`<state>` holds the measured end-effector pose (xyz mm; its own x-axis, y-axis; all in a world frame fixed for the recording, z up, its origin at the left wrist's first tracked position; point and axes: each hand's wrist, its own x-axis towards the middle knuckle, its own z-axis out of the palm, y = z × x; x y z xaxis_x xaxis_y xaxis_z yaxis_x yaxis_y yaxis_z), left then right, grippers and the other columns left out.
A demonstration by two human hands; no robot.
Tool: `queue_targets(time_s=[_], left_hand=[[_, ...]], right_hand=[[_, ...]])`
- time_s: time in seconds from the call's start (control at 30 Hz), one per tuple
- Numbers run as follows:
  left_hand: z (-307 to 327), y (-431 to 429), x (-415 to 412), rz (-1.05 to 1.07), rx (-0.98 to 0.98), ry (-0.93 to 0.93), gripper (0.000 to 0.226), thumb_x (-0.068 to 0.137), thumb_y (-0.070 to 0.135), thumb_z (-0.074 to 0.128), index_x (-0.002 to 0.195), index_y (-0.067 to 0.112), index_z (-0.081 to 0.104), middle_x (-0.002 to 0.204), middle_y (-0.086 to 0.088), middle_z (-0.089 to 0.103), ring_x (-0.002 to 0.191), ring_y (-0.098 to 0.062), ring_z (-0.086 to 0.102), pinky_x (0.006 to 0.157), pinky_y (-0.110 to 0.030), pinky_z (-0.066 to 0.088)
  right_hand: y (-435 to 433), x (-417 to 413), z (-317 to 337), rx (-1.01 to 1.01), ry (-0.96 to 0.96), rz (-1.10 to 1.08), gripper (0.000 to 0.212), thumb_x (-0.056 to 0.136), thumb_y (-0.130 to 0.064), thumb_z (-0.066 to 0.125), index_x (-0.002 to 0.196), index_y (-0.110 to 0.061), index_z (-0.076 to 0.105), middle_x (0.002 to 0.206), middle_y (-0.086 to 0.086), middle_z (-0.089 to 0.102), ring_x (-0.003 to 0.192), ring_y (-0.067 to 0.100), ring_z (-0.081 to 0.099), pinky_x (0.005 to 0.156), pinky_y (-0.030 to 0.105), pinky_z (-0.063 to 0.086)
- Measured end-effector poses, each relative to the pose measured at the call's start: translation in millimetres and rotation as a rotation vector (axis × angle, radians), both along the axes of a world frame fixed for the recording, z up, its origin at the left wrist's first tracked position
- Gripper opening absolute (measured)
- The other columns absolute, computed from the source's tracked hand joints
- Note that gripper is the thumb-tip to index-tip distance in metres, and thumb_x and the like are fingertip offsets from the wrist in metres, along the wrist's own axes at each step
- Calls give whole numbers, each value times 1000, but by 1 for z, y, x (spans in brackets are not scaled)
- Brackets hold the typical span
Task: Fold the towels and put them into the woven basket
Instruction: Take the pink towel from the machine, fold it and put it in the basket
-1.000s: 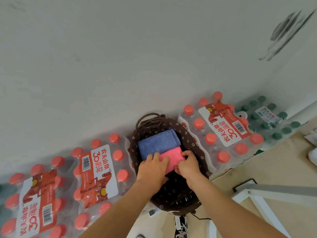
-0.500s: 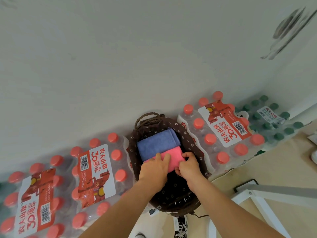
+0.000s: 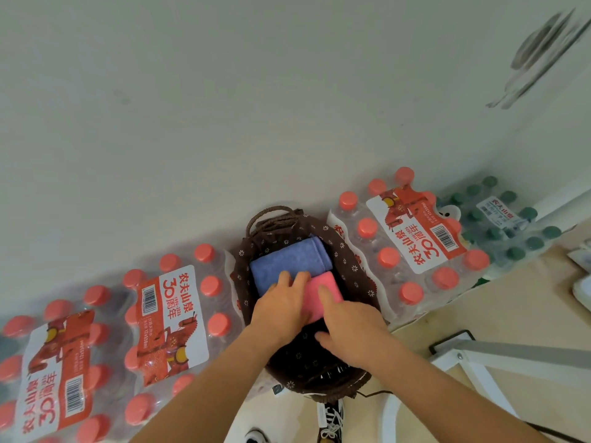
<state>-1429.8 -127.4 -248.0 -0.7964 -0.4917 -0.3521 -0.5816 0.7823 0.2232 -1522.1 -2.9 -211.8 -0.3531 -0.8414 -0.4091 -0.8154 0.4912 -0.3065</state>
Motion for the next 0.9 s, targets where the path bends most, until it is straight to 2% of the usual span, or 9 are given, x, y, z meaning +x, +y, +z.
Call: queue_targets(time_s=[0.1,0.17,0.23,0.3,0.4,0.53,0.6,0.7,0.9], left_hand=[[-6,6,-1,-82,-86,-49,66,89,29,59,140,39,17,120,-6,31,97,-28,51,64,-39,46],[-8,3,-4,-87,-101,-76,72,90,27,59,140,46,12,122,-6,28,98,-28,49,68,-39,49],[-8,2,-6,-85,-107,-120,77,90,24,60,142,47,9,126,-8,27,102,-29,48,73,-40,52],[-5,6,-8,-77,-108,-163,84,87,19,63,144,45,8,130,-9,23,105,-31,46,76,-42,53],[-1,13,-12,-33,-68,-160,80,86,18,62,144,42,11,130,-10,24,105,-32,46,75,-43,53],[6,9,-3,13,-39,-45,57,87,25,60,136,30,32,121,-8,38,93,-30,56,66,-38,49],[9,7,8,12,-60,-32,54,86,21,60,134,26,36,120,-7,40,93,-29,57,65,-37,48],[11,6,17,-10,-87,-99,60,86,18,61,137,25,31,124,-7,34,105,-29,50,72,-40,50],[25,10,15,21,-76,-128,66,83,14,64,138,27,29,127,-6,31,115,-27,43,74,-42,50]], right_hand=[[12,-6,5,125,48,287,41,86,-44,57,115,-18,43,105,7,64,97,30,61,73,37,31],[14,-10,7,229,56,399,36,86,-45,56,110,-18,57,98,6,61,98,28,59,75,37,30],[11,-12,8,321,6,465,27,87,-38,56,103,-18,64,90,2,56,93,27,57,77,36,35],[8,-11,7,355,-60,490,19,83,-27,58,97,-19,69,91,2,63,92,26,60,76,36,44],[5,-11,3,263,-162,358,17,81,-23,58,95,-20,68,96,1,66,87,24,60,71,33,49],[-7,-14,-3,-96,-83,97,18,89,-24,49,102,-14,58,108,6,57,98,28,55,80,38,46],[-11,-13,-8,-94,-49,105,22,90,-23,49,108,-12,55,116,8,50,103,28,50,85,37,44],[-12,-8,-15,-66,-39,107,25,90,-25,50,111,-12,53,119,9,47,106,25,47,88,35,44],[-19,-11,-10,-71,-62,53,33,90,-26,51,121,-14,52,124,7,45,110,27,47,88,35,43]])
